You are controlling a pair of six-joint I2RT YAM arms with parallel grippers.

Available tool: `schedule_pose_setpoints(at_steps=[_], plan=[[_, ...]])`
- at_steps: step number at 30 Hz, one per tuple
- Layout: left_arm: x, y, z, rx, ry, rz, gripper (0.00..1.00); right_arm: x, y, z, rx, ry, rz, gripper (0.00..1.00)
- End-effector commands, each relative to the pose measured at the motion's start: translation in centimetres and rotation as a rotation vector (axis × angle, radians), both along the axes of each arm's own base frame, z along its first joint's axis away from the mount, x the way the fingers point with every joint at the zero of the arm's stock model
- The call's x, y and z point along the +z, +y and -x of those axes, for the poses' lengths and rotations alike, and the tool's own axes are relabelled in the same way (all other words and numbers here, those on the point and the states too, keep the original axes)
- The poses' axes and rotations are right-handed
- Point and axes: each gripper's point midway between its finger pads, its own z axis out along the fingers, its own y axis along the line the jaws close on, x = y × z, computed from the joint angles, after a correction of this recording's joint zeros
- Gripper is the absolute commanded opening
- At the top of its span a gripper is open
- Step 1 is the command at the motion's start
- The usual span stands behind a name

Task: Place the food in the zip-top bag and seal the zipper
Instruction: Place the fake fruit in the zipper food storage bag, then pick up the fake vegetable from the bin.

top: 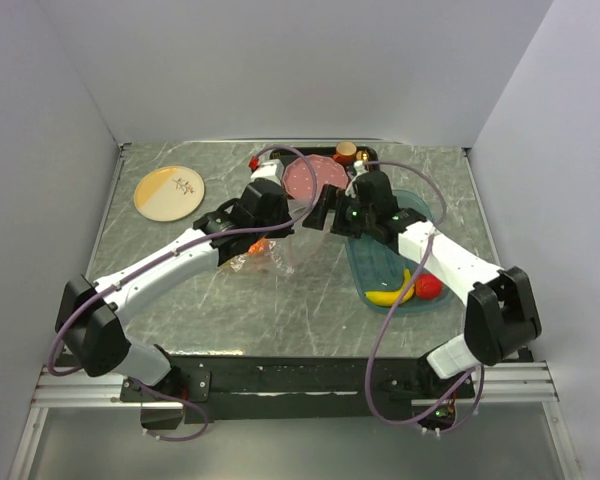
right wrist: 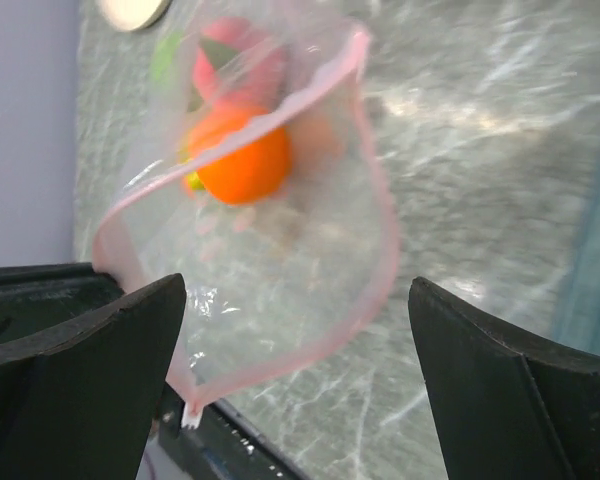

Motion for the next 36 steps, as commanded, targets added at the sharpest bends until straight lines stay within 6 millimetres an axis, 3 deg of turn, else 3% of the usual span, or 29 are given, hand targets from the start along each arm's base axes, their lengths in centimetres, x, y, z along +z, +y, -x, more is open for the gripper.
schedule_pose_setpoints(at_steps=[1, 2, 3, 6, 10, 16, 20, 25, 28, 29, 36], plan=[[1.8, -0.1, 0.2, 0.005, -0.034, 0.047, 0.01, 3.4, -6.0, -1.4, -0.182, -0.125, 0.056, 1.0], [1.6, 0.0, 0.1, 0.01, -0.028, 0.042, 0.01, 3.4, -7.2, -1.4, -0.206, -0.128, 0.071, 1.0], [1.4, 0.0, 0.2, 0.011, -0.027, 0.039, 0.01, 3.5, -9.8, -1.8, -0.278, -0.137, 0.089, 1.0], [1.2, -0.1, 0.2, 0.008, -0.022, 0.047, 0.01, 2.5, -13.8, -2.4, -0.368, -0.136, 0.176, 1.0], [1.1, -0.4, 0.2, 0.0, -0.015, 0.05, 0.01, -0.6, -17.6, -3.4, -0.452, -0.043, 0.352, 1.0], [1.4, -0.3, 0.1, 0.001, -0.025, 0.046, 0.01, -3.1, -21.2, -7.0, -0.636, 0.055, 0.337, 1.0], [1.1, -0.3, 0.1, 0.003, -0.018, 0.04, 0.01, -4.1, -22.4, -9.3, -0.751, 0.107, 0.238, 1.0], [1.0, -0.4, -0.1, 0.002, -0.014, 0.03, 0.01, -3.5, -21.7, -11.8, -0.826, 0.118, 0.116, 1.0], [1.0, -0.4, -0.1, 0.0, -0.017, 0.024, 0.01, -4.8, -22.6, -12.2, -0.884, 0.18, 0.166, 1.0], [1.0, -0.3, -0.2, 0.003, -0.017, 0.019, 0.01, -5.0, -22.8, -13.2, -0.889, 0.193, 0.181, 1.0], [0.8, -0.3, -0.3, 0.007, -0.015, 0.01, 0.01, -7.1, -23.3, -12.8, -0.931, 0.24, 0.197, 1.0]])
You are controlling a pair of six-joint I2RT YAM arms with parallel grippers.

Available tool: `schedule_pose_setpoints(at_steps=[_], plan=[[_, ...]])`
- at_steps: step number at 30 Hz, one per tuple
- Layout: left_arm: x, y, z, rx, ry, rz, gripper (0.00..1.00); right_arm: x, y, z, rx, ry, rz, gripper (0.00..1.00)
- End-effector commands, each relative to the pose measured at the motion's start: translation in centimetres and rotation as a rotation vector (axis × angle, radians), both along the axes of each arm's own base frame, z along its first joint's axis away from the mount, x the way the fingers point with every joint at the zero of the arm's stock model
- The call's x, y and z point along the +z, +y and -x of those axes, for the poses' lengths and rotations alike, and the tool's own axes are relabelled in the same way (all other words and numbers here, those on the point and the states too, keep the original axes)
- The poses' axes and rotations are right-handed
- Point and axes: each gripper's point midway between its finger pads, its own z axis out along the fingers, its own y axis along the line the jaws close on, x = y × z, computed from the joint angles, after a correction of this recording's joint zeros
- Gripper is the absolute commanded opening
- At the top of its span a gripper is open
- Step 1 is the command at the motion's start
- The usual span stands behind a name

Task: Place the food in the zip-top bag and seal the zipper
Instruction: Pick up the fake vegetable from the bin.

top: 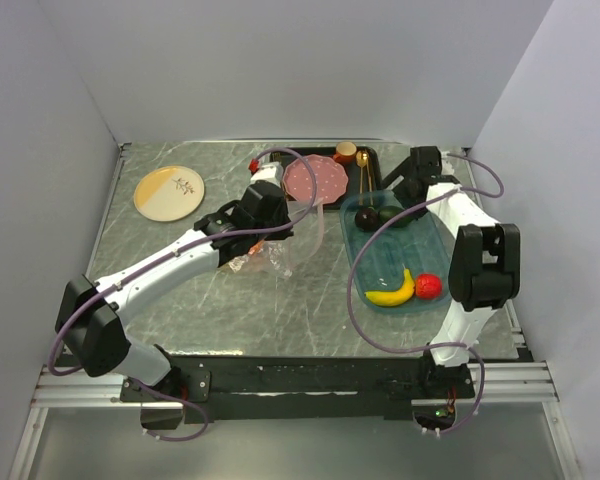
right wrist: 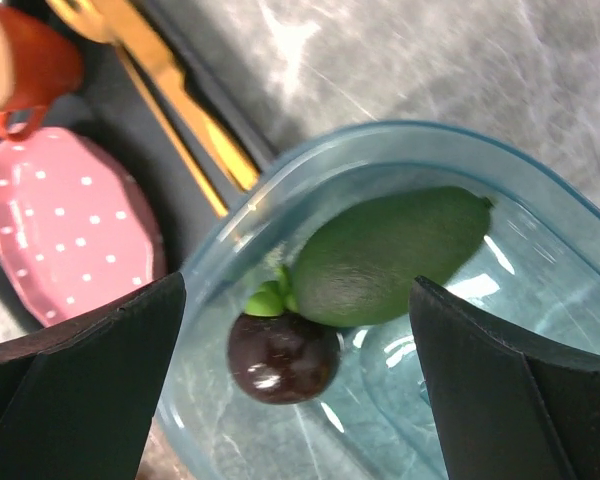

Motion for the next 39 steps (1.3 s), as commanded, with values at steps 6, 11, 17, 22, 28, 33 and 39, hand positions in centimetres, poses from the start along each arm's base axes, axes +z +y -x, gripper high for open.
schedule_pose_setpoints(at_steps=[6, 11, 17, 22, 28, 33, 39], plan=[[1.8, -0.8, -0.7, -0.007, -0.034, 0.015, 0.01, -2.0, -1.0, 0.4, -0.076, 0.035, 0.016, 1.0], [1.7, -0.5, -0.7, 0.002, -0.032, 0.012, 0.01, -3.8, -1.2, -0.1, -0.084, 0.084, 0.027, 1.0], [1.8, -0.4, -0.5, 0.005, -0.029, 0.011, 0.01, -5.1, -1.2, -0.5, -0.099, 0.091, 0.014, 1.0], [1.9, -0.2, -0.5, 0.013, -0.033, 0.013, 0.01, -5.8, -1.3, 0.4, -0.094, 0.102, 0.014, 1.0], [1.6, -0.3, -0.4, 0.009, -0.025, 0.016, 0.01, -6.9, -1.5, 2.5, -0.068, 0.132, 0.042, 0.95], [1.7, -0.5, -0.4, -0.001, -0.028, 0.026, 0.01, -6.9, -1.7, 3.2, -0.065, 0.111, 0.047, 0.82], [1.6, -0.3, -0.4, 0.008, -0.026, 0.022, 0.01, -6.2, -2.0, 2.6, -0.041, 0.107, 0.076, 0.69]])
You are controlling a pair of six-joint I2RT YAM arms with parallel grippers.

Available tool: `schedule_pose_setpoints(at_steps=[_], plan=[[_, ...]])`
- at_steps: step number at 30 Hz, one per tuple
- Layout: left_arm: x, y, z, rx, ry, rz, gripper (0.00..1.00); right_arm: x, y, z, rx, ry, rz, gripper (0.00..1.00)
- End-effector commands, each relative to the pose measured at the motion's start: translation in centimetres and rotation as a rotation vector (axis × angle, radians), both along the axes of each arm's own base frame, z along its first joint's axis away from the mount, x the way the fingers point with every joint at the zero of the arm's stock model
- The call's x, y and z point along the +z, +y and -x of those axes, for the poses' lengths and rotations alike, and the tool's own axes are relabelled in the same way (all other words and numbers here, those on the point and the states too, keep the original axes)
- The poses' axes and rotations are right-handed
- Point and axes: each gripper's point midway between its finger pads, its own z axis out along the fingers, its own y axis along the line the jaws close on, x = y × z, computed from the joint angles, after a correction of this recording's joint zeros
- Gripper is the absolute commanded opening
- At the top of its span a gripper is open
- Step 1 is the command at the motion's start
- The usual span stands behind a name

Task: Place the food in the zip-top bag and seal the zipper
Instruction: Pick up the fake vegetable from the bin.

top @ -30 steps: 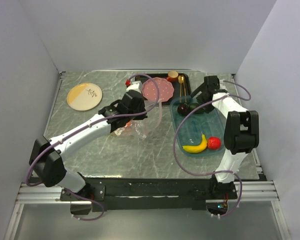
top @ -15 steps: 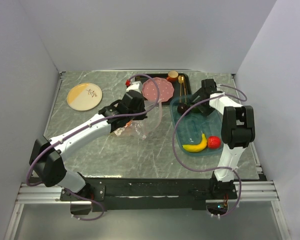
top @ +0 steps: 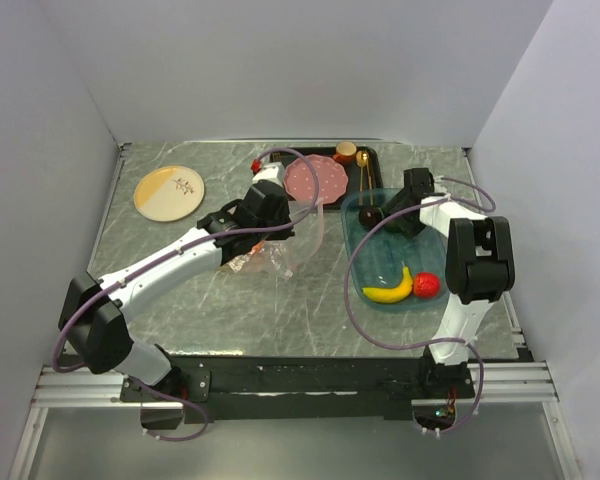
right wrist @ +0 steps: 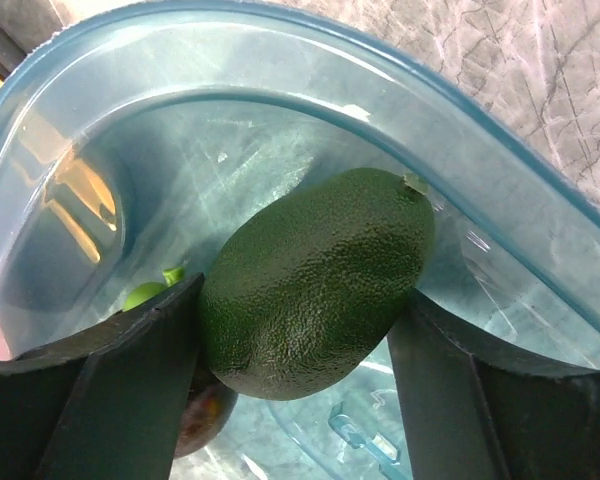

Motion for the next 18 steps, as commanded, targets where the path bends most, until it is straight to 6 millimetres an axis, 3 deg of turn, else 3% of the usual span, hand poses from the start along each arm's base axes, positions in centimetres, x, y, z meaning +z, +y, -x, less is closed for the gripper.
schedule_pose_setpoints(at_steps=[1, 9, 13, 18], plan=[[2.1, -0.2, -0.2, 0.009, -0.038, 0.039, 0.01, 1.8, -1.1, -0.5, 0.002, -0.041, 0.044, 0.66], [2.1, -0.3, -0.2, 0.0, -0.038, 0.046, 0.01, 4.9, -1.3, 1.2, 0.045, -0.127, 0.077, 0.43], [2.0, -0.4, -0.2, -0.001, -0.038, 0.05, 0.01, 8.0, -1.2, 3.0, 0.063, -0.232, 0.09, 0.39], [2.0, -0.5, -0.4, 0.001, -0.045, 0.043, 0.01, 9.6, 2.0, 5.2, 0.197, -0.301, 0.016, 0.39]])
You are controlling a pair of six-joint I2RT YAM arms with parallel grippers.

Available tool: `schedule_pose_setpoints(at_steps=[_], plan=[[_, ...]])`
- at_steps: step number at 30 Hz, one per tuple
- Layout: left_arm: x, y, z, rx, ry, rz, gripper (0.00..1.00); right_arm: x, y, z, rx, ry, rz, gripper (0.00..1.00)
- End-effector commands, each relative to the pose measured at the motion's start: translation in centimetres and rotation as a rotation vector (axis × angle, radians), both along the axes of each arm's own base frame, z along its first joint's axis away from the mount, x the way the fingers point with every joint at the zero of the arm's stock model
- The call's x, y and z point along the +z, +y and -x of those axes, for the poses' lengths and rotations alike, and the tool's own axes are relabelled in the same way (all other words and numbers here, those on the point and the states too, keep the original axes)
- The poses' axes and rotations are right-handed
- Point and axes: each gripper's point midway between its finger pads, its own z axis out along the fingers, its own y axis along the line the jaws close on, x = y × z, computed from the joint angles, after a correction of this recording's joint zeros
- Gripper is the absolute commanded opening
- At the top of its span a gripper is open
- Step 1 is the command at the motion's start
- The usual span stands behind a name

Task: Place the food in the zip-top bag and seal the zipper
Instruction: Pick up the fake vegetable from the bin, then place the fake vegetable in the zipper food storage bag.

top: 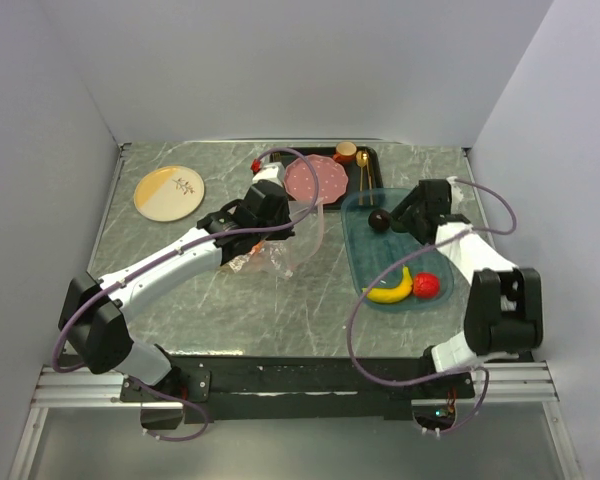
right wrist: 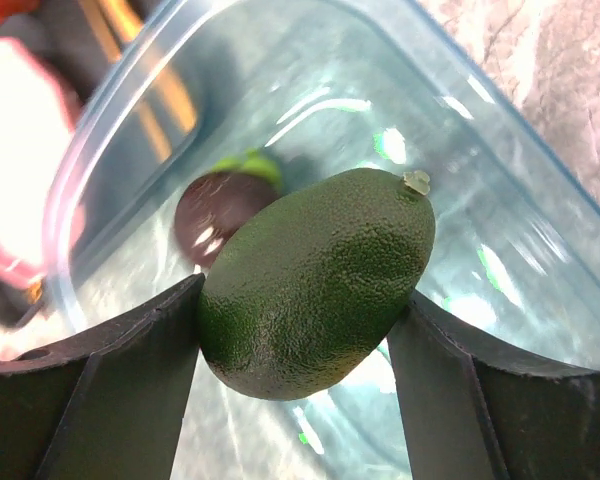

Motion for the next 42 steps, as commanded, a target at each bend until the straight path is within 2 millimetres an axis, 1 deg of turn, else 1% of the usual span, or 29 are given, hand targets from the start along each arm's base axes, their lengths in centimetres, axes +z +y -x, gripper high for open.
schedule_pose_setpoints(at_steps=[1, 2, 3, 4, 5, 6, 7, 9, 10, 12, 13, 16, 17, 20, 24, 26, 27, 29, 30, 31, 33, 34, 35, 36, 37, 39, 40, 41, 42], plan=[[2.1, -0.6, -0.3, -0.005, -0.044, 0.044, 0.01, 3.7, 2.7, 1.1, 0.14, -0.126, -0.032, 0.39], [2.2, -0.6, -0.3, -0.008, -0.045, 0.045, 0.01, 4.2, 3.6, 1.4, 0.181, -0.137, -0.048, 0.39], [2.2, -0.6, -0.4, -0.007, -0.045, 0.045, 0.01, 4.9, 5.5, 2.0, 0.247, -0.146, -0.077, 0.39], [2.2, -0.6, -0.4, -0.008, -0.045, 0.044, 0.01, 6.2, 6.7, 2.5, 0.297, -0.178, -0.093, 0.4], [2.2, -0.7, -0.4, -0.012, -0.047, 0.043, 0.01, 6.9, 7.8, 2.9, 0.347, -0.199, -0.114, 0.4], [2.0, -0.7, -0.3, -0.013, -0.044, 0.042, 0.01, 7.6, 9.7, 3.5, 0.399, -0.212, -0.143, 0.4], [2.0, -0.6, -0.4, -0.011, -0.044, 0.043, 0.01, 9.3, 11.6, 4.0, 0.475, -0.263, -0.192, 0.42], [2.1, -0.8, -0.3, -0.016, -0.042, 0.049, 0.01, 10.6, 14.0, 4.5, 0.548, -0.293, -0.261, 0.43], [2.1, -0.8, -0.4, -0.016, -0.044, 0.052, 0.01, 11.4, 16.1, 5.1, 0.625, -0.305, -0.307, 0.42], [2.2, -0.9, -0.4, -0.015, -0.044, 0.057, 0.01, 11.8, 17.9, 5.4, 0.676, -0.293, -0.354, 0.42], [2.2, -0.9, -0.4, -0.014, -0.046, 0.058, 0.01, 11.9, 19.4, 5.7, 0.725, -0.28, -0.376, 0.43], [2.3, -0.9, -0.5, -0.014, -0.045, 0.057, 0.01, 11.8, 21.5, 6.0, 0.791, -0.264, -0.414, 0.44], [2.3, -0.9, -0.5, -0.015, -0.046, 0.057, 0.01, 11.6, 22.4, 6.4, 0.813, -0.253, -0.424, 0.44], [2.8, -1.2, -0.4, -0.029, -0.053, 0.072, 0.01, 10.8, 24.0, 6.5, 0.846, -0.227, -0.458, 0.44], [2.9, -1.0, -0.2, -0.027, -0.055, 0.078, 0.01, 9.4, 25.3, 5.7, 0.863, -0.179, -0.472, 0.44], [2.8, -1.0, -0.2, -0.025, -0.053, 0.08, 0.01, 9.3, 26.3, 5.7, 0.888, -0.17, -0.49, 0.44], [2.8, -1.0, -0.1, -0.026, -0.053, 0.083, 0.01, 9.0, 26.6, 5.4, 0.88, -0.166, -0.484, 0.45], [2.7, -1.0, -0.1, -0.026, -0.048, 0.082, 0.01, 8.7, 27.2, 5.3, 0.893, -0.159, -0.477, 0.48], [3.0, -0.9, -0.1, -0.026, -0.053, 0.083, 0.01, 8.5, 27.8, 5.1, 0.903, -0.15, -0.48, 0.5], [3.1, -1.0, 0.0, -0.026, -0.055, 0.085, 0.01, 8.2, 27.8, 5.1, 0.897, -0.129, -0.478, 0.61], [3.2, -0.8, -0.1, -0.021, -0.06, 0.076, 0.01, 8.8, 27.7, 5.0, 0.9, -0.149, -0.457, 0.64], [3.3, -0.7, -0.1, -0.018, -0.062, 0.074, 0.01, 8.5, 27.1, 4.6, 0.862, -0.15, -0.422, 0.7], [3.4, -0.6, -0.1, -0.016, -0.064, 0.071, 0.01, 8.6, 26.9, 4.6, 0.86, -0.159, -0.406, 0.76], [3.4, -0.5, -0.1, -0.014, -0.066, 0.072, 0.01, 8.8, 26.8, 4.5, 0.862, -0.167, -0.398, 0.79], [3.4, -0.5, -0.1, -0.014, -0.066, 0.074, 0.01, 8.5, 26.6, 4.7, 0.863, -0.146, -0.389, 0.84], [3.5, -0.5, -0.1, -0.008, -0.07, 0.083, 0.01, 8.4, 26.7, 4.7, 0.876, -0.129, -0.376, 0.86], [3.5, -0.6, -0.1, -0.008, -0.074, 0.089, 0.01, 7.9, 26.4, 4.9, 0.871, -0.107, -0.367, 0.88], [3.6, -0.6, -0.1, -0.01, -0.075, 0.092, 0.01, 8.0, 26.3, 4.8, 0.867, -0.113, -0.361, 0.92], [3.7, -0.5, -0.2, -0.006, -0.076, 0.093, 0.01, 7.8, 26.2, 4.9, 0.865, -0.112, -0.361, 0.98]])
